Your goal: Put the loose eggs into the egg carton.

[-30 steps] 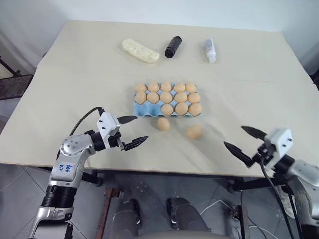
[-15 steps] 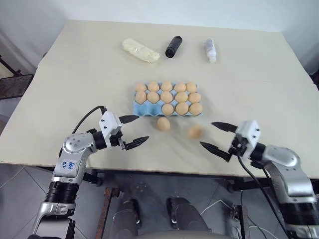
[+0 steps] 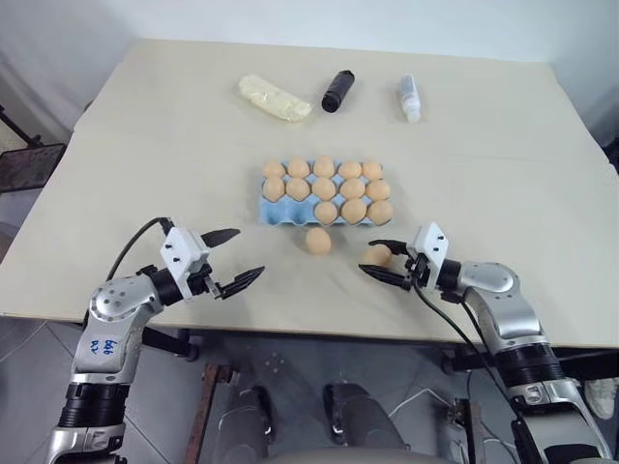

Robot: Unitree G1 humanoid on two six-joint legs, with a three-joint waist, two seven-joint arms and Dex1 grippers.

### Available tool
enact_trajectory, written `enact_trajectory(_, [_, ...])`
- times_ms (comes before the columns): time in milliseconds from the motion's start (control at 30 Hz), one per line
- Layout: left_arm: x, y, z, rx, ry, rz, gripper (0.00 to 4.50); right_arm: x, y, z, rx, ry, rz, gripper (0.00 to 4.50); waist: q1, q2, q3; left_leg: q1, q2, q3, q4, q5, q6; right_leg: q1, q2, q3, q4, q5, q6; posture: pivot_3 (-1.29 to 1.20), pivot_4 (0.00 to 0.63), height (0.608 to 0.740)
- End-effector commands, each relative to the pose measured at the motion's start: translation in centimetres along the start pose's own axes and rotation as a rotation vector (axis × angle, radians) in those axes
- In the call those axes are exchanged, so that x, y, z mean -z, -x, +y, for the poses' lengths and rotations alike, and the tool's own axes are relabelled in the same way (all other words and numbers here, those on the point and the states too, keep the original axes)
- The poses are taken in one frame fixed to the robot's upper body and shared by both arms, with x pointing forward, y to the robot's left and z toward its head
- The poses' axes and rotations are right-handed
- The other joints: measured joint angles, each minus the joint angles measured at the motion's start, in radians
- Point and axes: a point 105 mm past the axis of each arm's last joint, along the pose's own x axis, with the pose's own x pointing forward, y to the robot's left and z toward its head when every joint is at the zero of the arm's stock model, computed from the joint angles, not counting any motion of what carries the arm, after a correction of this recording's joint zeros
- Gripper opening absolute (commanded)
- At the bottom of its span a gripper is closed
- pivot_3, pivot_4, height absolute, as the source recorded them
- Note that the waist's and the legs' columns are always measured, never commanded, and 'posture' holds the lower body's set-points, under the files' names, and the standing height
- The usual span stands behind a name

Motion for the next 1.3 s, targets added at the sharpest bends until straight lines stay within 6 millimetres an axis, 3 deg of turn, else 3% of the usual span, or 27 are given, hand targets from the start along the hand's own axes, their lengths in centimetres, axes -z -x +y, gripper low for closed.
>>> enact_trajectory(33, [-1.1,1.1,0.7,-0.054,-0.020,-0.029,4.50,-3.5,-1.1,0.5,-0.037,0.067,-0.105,2.29,-0.001,0.000,0.000,0.000,0.000,0.000,0.000,0.000,0.000,0.000,0.000,0.000,0.000,0.000,0.000,0.00,0.150,0.740])
enact_trajectory(267, [-0.2,2.5,1.4,-0.129,0.010,-0.007,4.50,-8.5,-6.0,1.2,-0.063,0.073,-0.226,2.29,-0.013,0.000,0.000,0.000,0.000,0.000,0.000,0.000,-0.001,0.000,0.000,-0.001,0.001,0.000,0.000,0.00,0.150,0.740])
enact_trajectory(367, [0.1,2.7,1.1,-0.136,0.021,-0.002,4.50,-8.6,-9.7,0.6,-0.052,0.075,-0.185,2.29,-0.024,0.000,0.000,0.000,0.000,0.000,0.000,0.000,-0.001,-0.001,0.000,-0.001,0.002,0.000,0.000,0.00,0.150,0.740])
enact_trajectory(567, [0.1,2.6,1.1,-0.143,0.023,-0.004,4.50,-8.5,-12.3,-0.3,-0.038,0.068,-0.156,2.29,-0.018,0.000,0.000,-0.002,0.000,0.000,0.000,0.000,-0.001,-0.001,-0.001,-0.003,0.000,-0.001,-0.002,0.00,0.150,0.740])
enact_trajectory(733, [-0.1,2.3,0.7,-0.143,0.027,-0.012,4.50,-8.9,-13.0,-0.1,-0.036,0.067,-0.175,3.98,-0.026,0.000,0.000,-0.002,0.001,0.001,0.000,-0.001,-0.001,-0.002,0.000,-0.002,0.000,-0.001,-0.001,0.00,0.150,0.740])
enact_trajectory(800, [-0.1,2.2,0.6,-0.140,0.029,-0.016,4.50,-9.2,-12.6,-0.2,-0.032,0.073,-0.194,4.45,-0.026,0.000,0.000,-0.002,0.001,0.000,-0.001,-0.001,-0.001,-0.002,0.000,-0.002,0.001,-0.001,-0.001,0.00,0.150,0.740])
enact_trajectory(967, [-0.5,1.5,0.4,-0.111,0.024,-0.027,4.50,-10.4,-10.1,-0.3,-0.014,0.104,-0.242,4.45,-0.023,0.000,0.000,-0.002,0.001,0.000,-0.001,-0.001,-0.002,-0.003,0.000,-0.002,0.001,-0.001,-0.001,0.00,0.150,0.740])
enact_trajectory(1067, [-1.1,0.4,0.2,-0.070,0.013,-0.049,4.50,-10.3,-5.7,-0.4,0.015,0.129,-0.270,4.45,-0.004,0.000,0.000,-0.002,0.000,-0.001,-0.001,-0.001,-0.002,-0.002,-0.001,-0.003,0.000,-0.001,-0.001,0.00,0.150,0.740])
enact_trajectory(1167, [-1.2,-0.3,-0.1,-0.022,0.008,-0.052,4.50,-8.9,-1.5,-0.5,0.073,0.129,-0.249,4.45,0.007,-0.001,0.000,-0.003,0.000,-0.002,-0.001,-0.002,-0.002,-0.001,-0.001,-0.004,-0.003,-0.001,-0.001,0.00,0.150,0.740])
enact_trajectory(1300, [-1.1,-1.2,-0.8,0.045,0.023,-0.044,4.50,-5.9,4.3,0.0,0.148,0.119,-0.162,4.45,0.008,-0.001,0.000,-0.002,0.000,-0.001,-0.002,-0.003,-0.001,0.000,-0.001,-0.003,-0.004,-0.001,-0.001,0.00,0.150,0.740])
